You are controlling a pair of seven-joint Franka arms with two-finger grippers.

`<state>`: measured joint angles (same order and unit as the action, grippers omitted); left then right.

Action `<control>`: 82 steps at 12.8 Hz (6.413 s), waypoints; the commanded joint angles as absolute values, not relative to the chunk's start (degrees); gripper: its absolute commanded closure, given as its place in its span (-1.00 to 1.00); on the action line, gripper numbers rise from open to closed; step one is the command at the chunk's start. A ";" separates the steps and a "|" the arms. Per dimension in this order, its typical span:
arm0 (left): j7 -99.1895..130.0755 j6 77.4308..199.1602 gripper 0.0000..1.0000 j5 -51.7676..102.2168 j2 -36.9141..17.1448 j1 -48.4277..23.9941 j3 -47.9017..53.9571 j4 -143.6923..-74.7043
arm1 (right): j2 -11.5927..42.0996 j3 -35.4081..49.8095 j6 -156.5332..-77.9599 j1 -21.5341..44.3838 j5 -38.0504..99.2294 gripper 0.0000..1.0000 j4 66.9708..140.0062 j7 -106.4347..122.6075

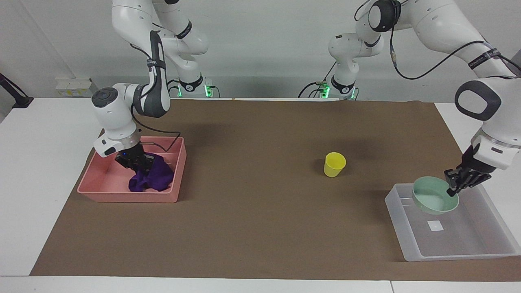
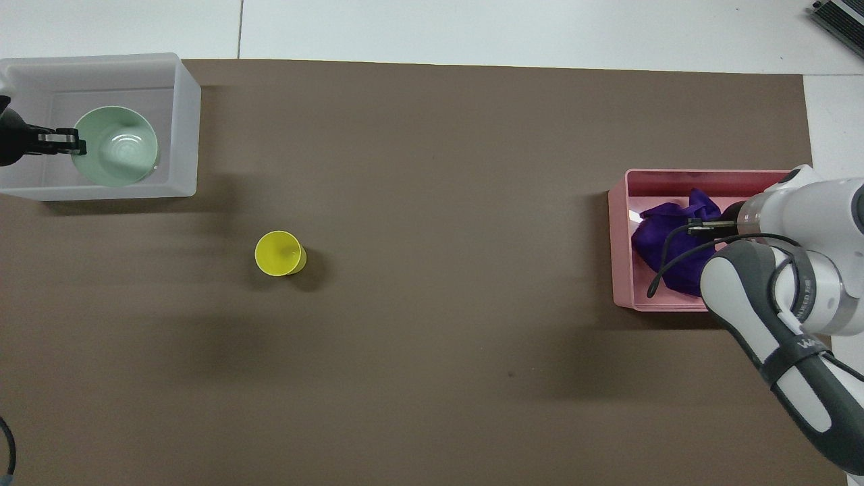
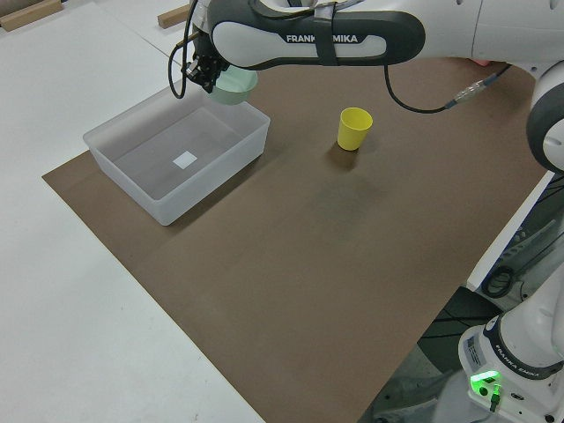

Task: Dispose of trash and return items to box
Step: 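Drop the cloth in the pink box while the left gripper places the bowl, then release the green bowl in the clear box and withdraw the left gripper, then grasp the yellow cup with the left gripper, then carry the yellow cup with the left gripper into the green bowl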

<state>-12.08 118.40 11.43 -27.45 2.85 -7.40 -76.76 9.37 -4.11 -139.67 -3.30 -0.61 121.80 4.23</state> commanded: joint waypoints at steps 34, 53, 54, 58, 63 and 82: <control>-13.57 125.59 -1.00 7.05 -3.62 -4.39 -2.40 -112.65 | -2.29 -3.60 -87.28 2.72 -1.05 -1.00 90.18 0.18; 4.22 133.70 1.00 3.69 -0.79 -3.34 9.85 -120.80 | -3.87 -3.34 -88.15 2.90 -1.05 -1.00 93.43 -0.53; 4.04 131.94 1.00 3.69 -1.75 -3.25 8.10 -117.28 | -3.87 -3.34 -88.15 2.90 -1.05 -1.00 93.51 -0.53; 2.20 127.55 1.00 3.17 -8.42 -2.46 1.86 -103.05 | -3.95 -3.34 -88.07 2.90 -1.05 -1.00 93.78 -0.53; -3.69 121.73 1.00 3.78 -19.23 -0.27 -3.78 -86.86 | -4.04 -3.34 -88.07 2.90 -1.05 -1.00 93.87 -0.53; -11.07 128.94 0.27 9.06 -36.04 5.45 -4.48 -78.31 | -4.22 -3.34 -88.15 2.90 -1.05 -1.00 94.31 -0.44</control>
